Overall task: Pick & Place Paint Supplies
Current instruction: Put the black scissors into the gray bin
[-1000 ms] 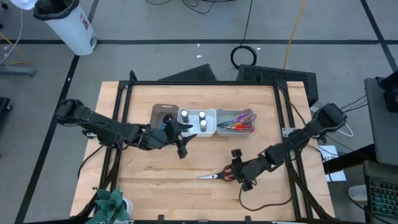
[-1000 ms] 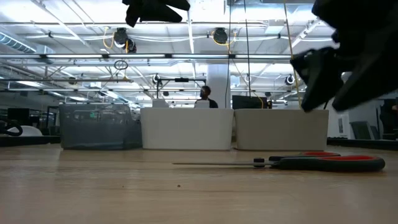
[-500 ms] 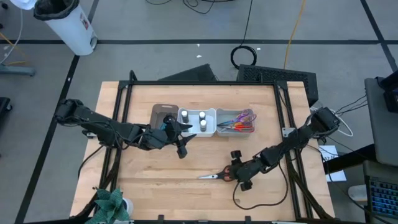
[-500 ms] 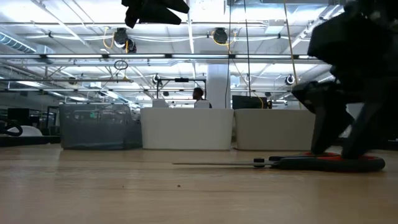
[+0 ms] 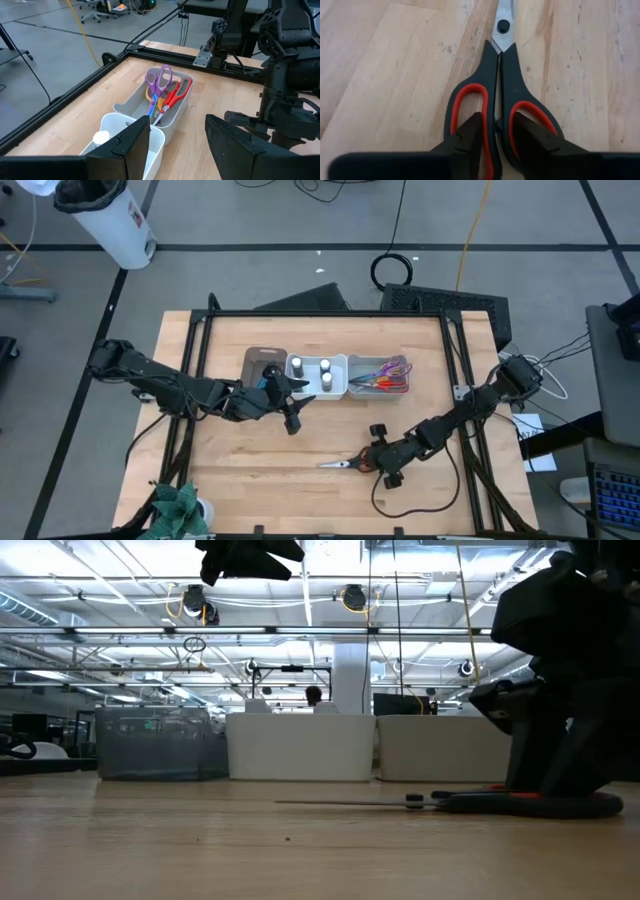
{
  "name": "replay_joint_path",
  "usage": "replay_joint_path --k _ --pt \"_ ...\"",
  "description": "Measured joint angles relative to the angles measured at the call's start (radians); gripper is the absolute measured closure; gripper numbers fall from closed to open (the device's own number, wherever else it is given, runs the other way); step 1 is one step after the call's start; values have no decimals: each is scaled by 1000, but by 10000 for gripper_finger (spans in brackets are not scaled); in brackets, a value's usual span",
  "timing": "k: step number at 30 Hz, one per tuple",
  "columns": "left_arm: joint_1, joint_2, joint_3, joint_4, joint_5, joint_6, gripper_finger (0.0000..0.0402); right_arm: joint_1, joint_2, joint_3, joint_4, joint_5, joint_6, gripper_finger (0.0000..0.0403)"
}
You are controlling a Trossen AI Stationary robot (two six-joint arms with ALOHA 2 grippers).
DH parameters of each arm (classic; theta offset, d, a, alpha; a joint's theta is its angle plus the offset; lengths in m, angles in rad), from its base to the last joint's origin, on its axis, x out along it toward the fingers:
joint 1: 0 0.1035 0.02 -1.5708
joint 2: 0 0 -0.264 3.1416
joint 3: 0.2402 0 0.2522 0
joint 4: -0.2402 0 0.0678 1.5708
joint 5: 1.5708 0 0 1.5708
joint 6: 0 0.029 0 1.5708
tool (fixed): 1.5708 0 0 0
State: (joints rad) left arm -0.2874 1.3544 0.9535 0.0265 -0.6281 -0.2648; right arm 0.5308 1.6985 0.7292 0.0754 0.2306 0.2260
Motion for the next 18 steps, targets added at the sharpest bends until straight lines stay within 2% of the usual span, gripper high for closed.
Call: replay_joint_path --k 2,9,13,18 --pt "0 0 0 0 0 0 201 0 0 0 -1 0 -2 339" --pt "0 0 0 0 0 -1 201 0 -45 -4 -6 0 -32 342" --pt "0 0 0 0 0 -2 201 -3 -162 -9 -21 17 -82 342" --pt "0 0 0 -2 0 -2 201 1 -355 -5 -123 127 -92 342"
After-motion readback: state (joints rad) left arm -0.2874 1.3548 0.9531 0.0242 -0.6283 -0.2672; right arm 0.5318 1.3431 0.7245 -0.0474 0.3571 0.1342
